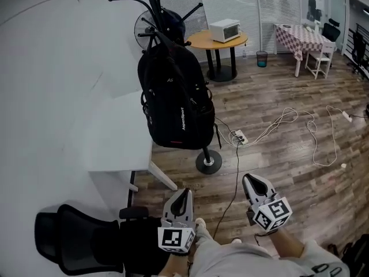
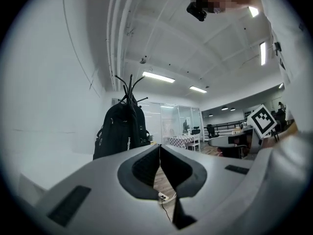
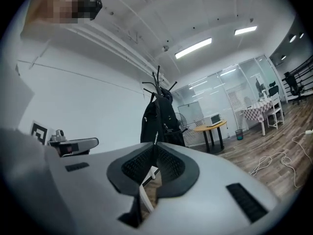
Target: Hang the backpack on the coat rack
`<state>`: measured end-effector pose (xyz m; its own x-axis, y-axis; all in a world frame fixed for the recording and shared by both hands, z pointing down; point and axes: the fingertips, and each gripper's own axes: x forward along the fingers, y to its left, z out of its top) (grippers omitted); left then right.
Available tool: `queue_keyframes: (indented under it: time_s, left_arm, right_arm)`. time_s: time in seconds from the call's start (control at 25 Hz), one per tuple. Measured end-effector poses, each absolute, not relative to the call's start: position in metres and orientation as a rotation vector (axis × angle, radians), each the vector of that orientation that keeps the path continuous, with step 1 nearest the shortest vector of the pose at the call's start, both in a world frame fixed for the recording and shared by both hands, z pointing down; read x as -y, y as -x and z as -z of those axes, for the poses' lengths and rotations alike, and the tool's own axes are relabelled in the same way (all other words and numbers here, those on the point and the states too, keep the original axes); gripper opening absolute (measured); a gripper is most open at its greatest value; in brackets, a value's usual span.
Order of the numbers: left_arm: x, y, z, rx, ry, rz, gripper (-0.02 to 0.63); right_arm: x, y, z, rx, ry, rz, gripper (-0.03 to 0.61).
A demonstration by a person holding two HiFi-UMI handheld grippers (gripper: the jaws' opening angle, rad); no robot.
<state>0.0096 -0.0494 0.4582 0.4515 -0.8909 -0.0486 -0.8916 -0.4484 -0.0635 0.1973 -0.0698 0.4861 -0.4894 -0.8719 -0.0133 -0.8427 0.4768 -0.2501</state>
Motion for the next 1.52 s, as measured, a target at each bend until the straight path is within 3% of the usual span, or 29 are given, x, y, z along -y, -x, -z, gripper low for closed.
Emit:
queue_keyframes:
  time_s: [0.48, 1.52]
  left_arm:
    - [-0.014, -0.021, -0.454, -1.663, 2.576, 0.082, 0.011]
    - [-0.048, 0.064, -0.49, -1.654, 2.747, -0.045, 0.011]
  right_arm:
    - [0.014, -0.181, -0.507, -2.63, 1.334, 0.473, 0.031]
    - [-0.047, -0.096, -0.504, -2.695, 1.429, 0.468, 0.031]
